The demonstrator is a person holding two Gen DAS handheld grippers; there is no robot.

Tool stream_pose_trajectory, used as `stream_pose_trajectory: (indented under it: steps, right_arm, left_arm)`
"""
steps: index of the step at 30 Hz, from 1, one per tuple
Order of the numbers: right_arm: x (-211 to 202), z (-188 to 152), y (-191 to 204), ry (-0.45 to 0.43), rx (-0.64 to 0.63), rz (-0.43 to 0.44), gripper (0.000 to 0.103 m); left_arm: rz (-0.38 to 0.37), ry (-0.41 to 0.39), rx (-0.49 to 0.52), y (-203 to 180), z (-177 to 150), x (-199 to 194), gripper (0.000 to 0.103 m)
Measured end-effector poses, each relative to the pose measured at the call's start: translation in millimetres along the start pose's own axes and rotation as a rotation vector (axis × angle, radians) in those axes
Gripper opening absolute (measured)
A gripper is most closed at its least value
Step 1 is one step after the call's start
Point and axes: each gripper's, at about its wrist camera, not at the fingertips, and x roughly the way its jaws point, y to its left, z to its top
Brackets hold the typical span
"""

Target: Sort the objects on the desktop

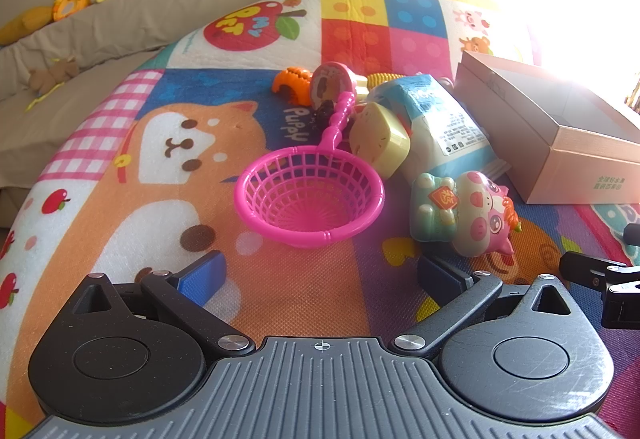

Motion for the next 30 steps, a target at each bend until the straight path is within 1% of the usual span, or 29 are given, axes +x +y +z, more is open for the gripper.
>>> stream_pose_trajectory:
  steps: [17, 19, 22, 27, 30]
  right_arm:
    - [-1, 0, -1, 0.003, 0.001, 0.002, 0.103]
    - [-4, 0, -1, 0.008, 0.01, 0.002, 0.103]
    - [-3, 2, 2, 0.039, 0.005, -0.003, 0.103]
    - [-8, -1, 3, 0.051, 0.022, -0.028, 0.103]
    - [-11, -3, 6, 0.056, 0.028, -0.046, 0.103]
  left_arm:
    - [-0.001, 0.0, -0.001, 0, 0, 0, 0.103]
    - [-0.001, 0.0, -0.001, 0, 0, 0, 0.103]
    - [-0.002, 0.003, 0.004, 1, 2, 3, 0.103]
    - [-0.012, 0.017, 0.026, 0, 3, 3, 0.103]
    - [-0.036, 0.028, 0.054, 3, 4, 3, 0.103]
